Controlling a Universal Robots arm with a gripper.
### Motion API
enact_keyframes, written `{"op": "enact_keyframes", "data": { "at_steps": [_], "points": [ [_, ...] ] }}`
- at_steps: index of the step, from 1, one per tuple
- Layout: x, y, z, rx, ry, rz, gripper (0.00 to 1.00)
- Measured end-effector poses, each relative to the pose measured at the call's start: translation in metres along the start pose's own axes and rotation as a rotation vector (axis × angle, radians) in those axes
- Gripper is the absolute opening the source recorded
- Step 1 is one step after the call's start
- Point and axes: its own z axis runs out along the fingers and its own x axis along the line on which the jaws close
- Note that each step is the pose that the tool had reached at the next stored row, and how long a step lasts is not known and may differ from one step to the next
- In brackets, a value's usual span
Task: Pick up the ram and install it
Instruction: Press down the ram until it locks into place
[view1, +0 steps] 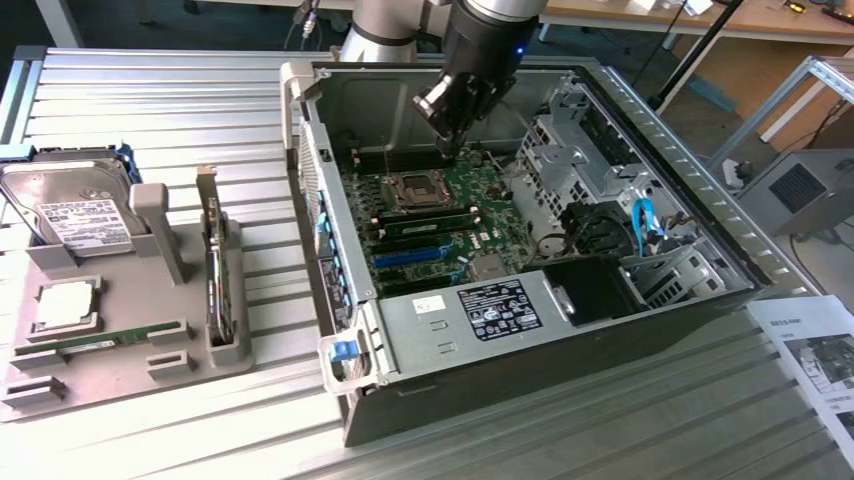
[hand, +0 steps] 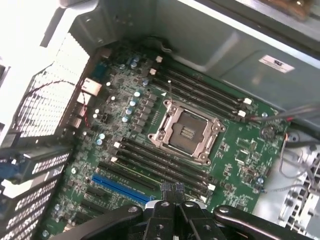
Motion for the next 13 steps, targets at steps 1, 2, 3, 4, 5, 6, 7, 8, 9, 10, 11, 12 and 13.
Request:
{"op": "enact_keyframes", "data": {
  "at_steps": [1, 2, 3, 4, 5, 6, 7, 8, 9, 10, 11, 12, 13],
  "points": [
    [0.0000, 0.0000, 0.0000, 0.0008, -0.0007, 0.015, 0.11],
    [0.0000, 0.0000, 0.0000, 0.0017, -0.0015, 0.033, 0.11],
    [0.0000, 0.0000, 0.0000, 0.0025, -0.0023, 0.050, 0.11],
    [0.0000, 0.0000, 0.0000, 0.0033, -0.0029, 0.064, 0.11],
    [0.0000, 0.0000, 0.0000, 0.0041, -0.0036, 0.081, 0.11],
    [0.0000, 0.0000, 0.0000, 0.0050, -0.0044, 0.098, 0.11],
    [0.0000, 0.0000, 0.0000, 0.0059, -0.0052, 0.116, 0.11],
    [0.0000, 0.0000, 0.0000, 0.0068, -0.0059, 0.133, 0.11],
    [0.0000, 0.0000, 0.0000, 0.0076, -0.0067, 0.150, 0.11],
    [0.0000, 0.0000, 0.0001, 0.0085, -0.0075, 0.168, 0.11],
    [0.0000, 0.0000, 0.0000, 0.0094, -0.0082, 0.185, 0.11],
    [0.0000, 0.0000, 0.0000, 0.0104, -0.0090, 0.203, 0.11],
    [0.0000, 0.0000, 0.0000, 0.0112, -0.0098, 0.220, 0.11]
  ]
}}
